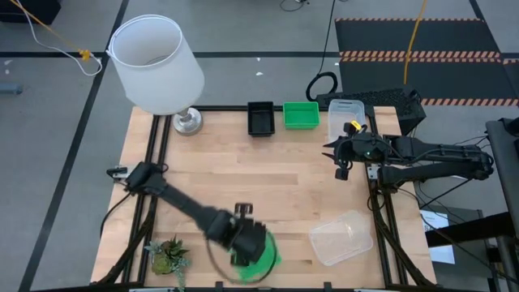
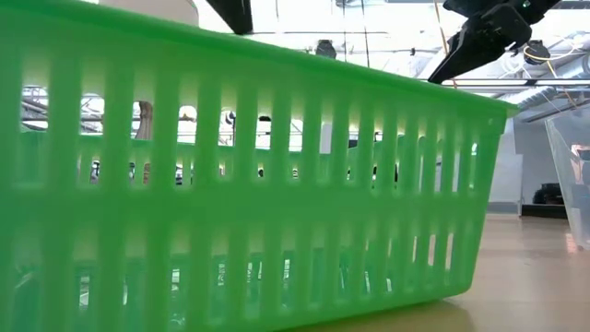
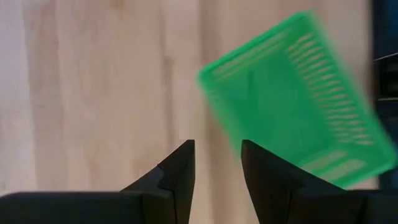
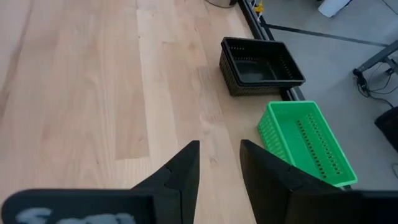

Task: Stack baskets by color
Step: Stack the bottom green bin on top of the top green bin

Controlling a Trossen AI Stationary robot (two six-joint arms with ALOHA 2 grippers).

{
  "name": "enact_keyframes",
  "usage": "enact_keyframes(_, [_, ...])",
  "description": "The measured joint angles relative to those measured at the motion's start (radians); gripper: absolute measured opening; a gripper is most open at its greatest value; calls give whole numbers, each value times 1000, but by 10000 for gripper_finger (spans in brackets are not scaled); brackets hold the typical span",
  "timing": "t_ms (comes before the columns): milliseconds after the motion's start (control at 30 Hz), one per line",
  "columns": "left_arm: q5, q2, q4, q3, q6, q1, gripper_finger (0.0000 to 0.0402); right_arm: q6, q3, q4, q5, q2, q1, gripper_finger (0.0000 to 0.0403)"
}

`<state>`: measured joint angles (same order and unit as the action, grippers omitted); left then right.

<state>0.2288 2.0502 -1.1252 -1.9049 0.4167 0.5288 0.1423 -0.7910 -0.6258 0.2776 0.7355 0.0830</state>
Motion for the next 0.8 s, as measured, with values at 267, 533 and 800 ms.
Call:
enact_keyframes(267, [40,8,186,0,235,129,134,-52,0,31,-74,7,-2,112])
enact_keyframes(533, [92,39,360,-2,328,210,134,-83,0,40,-74,18,-35,112])
enact_keyframes(800, [103,116,388,-2,420,218,134,-77,0,79,-74,23,-80,112])
